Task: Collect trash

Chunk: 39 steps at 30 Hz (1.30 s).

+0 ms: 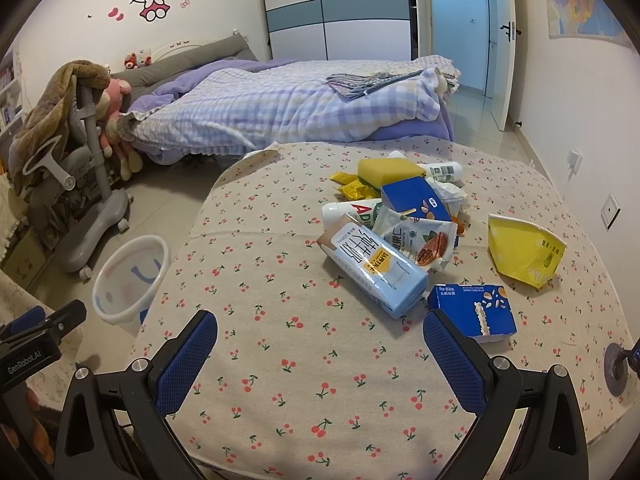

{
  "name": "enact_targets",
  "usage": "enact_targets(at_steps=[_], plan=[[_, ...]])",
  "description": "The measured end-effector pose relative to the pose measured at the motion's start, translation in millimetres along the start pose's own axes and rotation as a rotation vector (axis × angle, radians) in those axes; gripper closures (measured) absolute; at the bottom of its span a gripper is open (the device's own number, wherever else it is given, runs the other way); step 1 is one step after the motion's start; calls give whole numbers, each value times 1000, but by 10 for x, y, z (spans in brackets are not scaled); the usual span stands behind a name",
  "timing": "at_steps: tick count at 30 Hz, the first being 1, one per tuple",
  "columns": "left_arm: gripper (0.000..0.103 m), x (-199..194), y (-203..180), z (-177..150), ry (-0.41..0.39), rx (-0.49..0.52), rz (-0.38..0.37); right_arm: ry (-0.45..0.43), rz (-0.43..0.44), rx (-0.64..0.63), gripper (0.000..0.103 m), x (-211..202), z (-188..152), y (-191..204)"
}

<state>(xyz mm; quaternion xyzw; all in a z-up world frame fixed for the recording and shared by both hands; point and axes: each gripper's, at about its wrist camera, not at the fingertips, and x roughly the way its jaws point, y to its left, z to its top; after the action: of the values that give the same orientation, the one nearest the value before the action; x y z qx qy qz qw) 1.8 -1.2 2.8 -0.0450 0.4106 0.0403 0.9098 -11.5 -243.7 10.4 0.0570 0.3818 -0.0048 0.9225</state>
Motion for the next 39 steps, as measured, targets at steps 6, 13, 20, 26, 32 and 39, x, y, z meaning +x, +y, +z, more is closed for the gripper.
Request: enact_targets(at_steps=[6,13,20,26,32,39], plan=[[1,15,-1,17,2,3,1,2,1,4,0,-2,-1,-4],[1,-7,-5,-19,0,3,0,3,1,8,0,0,-9,-6],[1,-4,-5,-16,-1,3,0,2,0,7,0,1,-8,-5],[1,-8,-5,-21,-2,3,1,3,1,8,0,1,-8,-7],[1,-12,-25,-27,-2,4,-7,2,6,4,0,4,-15,-5],[1,-24,-102,-22,-5,21,-65,2,2,6,0,13,28,-50]])
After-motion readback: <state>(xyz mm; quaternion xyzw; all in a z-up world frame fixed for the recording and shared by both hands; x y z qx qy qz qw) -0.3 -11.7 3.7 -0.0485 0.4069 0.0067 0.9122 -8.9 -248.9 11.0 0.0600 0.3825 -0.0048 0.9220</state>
